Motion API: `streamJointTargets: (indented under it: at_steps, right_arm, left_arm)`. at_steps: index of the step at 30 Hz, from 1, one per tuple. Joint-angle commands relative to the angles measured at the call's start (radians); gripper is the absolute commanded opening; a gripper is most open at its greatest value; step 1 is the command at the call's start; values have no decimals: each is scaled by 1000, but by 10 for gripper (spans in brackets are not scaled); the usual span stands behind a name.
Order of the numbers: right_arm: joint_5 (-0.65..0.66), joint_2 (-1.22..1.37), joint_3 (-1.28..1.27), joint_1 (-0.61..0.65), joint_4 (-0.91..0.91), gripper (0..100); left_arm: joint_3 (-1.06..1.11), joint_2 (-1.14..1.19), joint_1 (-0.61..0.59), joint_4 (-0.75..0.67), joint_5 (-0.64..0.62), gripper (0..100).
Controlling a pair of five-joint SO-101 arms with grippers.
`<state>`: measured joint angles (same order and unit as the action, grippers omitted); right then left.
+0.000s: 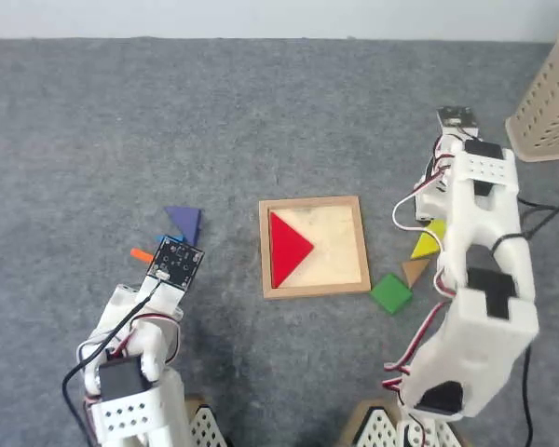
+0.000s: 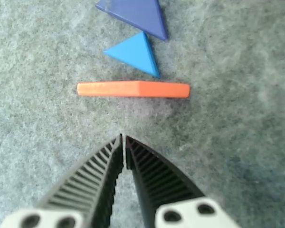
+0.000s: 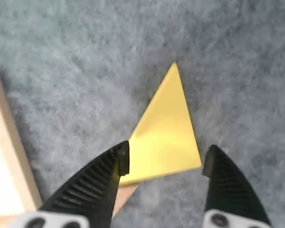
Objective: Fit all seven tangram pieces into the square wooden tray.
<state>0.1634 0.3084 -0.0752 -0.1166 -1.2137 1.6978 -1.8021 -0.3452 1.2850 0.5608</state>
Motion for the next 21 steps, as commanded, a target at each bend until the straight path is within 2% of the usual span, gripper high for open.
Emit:
streamJointTargets:
  at_steps: [1,7,17,21]
  right_arm:
    - [-18,-127,-63,-18,4,287]
    - [-63,-47,-146,-19,113,287]
    - [-84,156,23,-12,22,284]
    - [-83,157,32,-10,21,206]
  left_arm:
    - [-13,-23,0,12,14,14]
    - [-13,-23,0,12,14,14]
    - [-13,-23,0,12,14,14]
    - [-13,-23,0,12,14,14]
